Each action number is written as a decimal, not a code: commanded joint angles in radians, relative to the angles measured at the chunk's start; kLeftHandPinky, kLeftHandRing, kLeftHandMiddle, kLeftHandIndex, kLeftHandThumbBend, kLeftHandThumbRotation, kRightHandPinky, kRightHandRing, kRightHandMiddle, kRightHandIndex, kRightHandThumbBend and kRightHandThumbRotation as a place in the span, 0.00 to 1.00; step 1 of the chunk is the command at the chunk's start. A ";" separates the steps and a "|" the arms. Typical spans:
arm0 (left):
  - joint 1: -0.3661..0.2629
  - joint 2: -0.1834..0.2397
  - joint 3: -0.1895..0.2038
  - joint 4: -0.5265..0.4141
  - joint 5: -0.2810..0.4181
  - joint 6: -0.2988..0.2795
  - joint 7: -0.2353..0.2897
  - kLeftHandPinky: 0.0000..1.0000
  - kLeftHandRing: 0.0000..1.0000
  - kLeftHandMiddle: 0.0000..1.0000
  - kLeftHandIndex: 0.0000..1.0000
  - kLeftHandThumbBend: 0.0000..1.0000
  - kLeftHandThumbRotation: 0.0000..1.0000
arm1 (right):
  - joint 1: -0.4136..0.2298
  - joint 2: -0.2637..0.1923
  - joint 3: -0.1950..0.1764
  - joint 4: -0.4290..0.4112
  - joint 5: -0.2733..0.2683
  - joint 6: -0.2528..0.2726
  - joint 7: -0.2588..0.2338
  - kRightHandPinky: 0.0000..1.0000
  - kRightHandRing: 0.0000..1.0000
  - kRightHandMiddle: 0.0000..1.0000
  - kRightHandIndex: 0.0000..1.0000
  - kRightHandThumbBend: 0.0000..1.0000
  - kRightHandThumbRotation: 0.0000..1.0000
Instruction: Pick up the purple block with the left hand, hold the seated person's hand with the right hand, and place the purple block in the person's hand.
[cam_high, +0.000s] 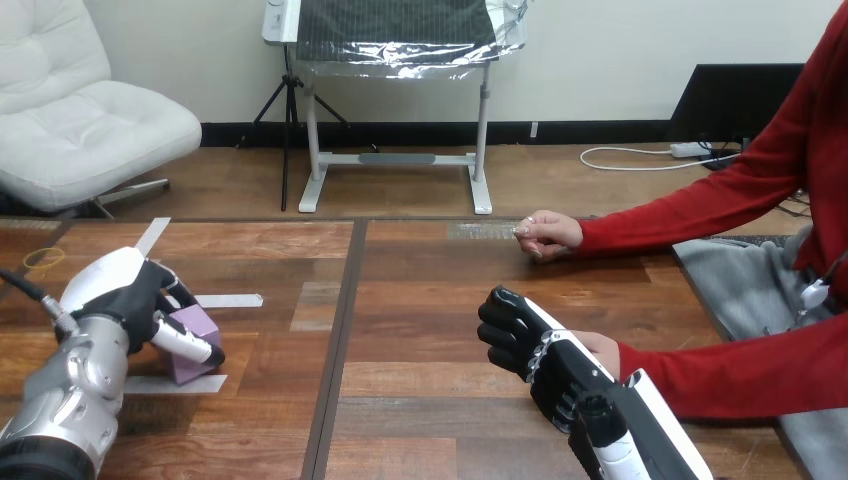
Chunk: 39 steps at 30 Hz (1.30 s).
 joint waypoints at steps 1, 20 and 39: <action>-0.040 0.004 0.005 -0.064 -0.002 0.004 0.032 0.39 0.47 0.52 0.49 0.71 0.00 | -0.077 0.008 -0.023 -0.008 -0.002 -0.015 -0.011 0.92 0.92 0.92 0.93 0.73 1.00; -0.024 0.001 0.010 -0.121 -0.015 0.001 0.034 0.38 0.46 0.51 0.49 0.72 0.00 | -0.218 -0.019 -0.128 0.098 -0.049 -0.017 -0.054 0.89 0.90 0.91 0.91 0.76 1.00; 0.016 -0.012 0.020 -0.218 -0.047 0.003 0.025 0.37 0.43 0.49 0.48 0.72 0.00 | -0.510 -0.155 -0.309 0.363 -0.168 -0.064 -0.176 0.84 0.86 0.87 0.88 0.73 1.00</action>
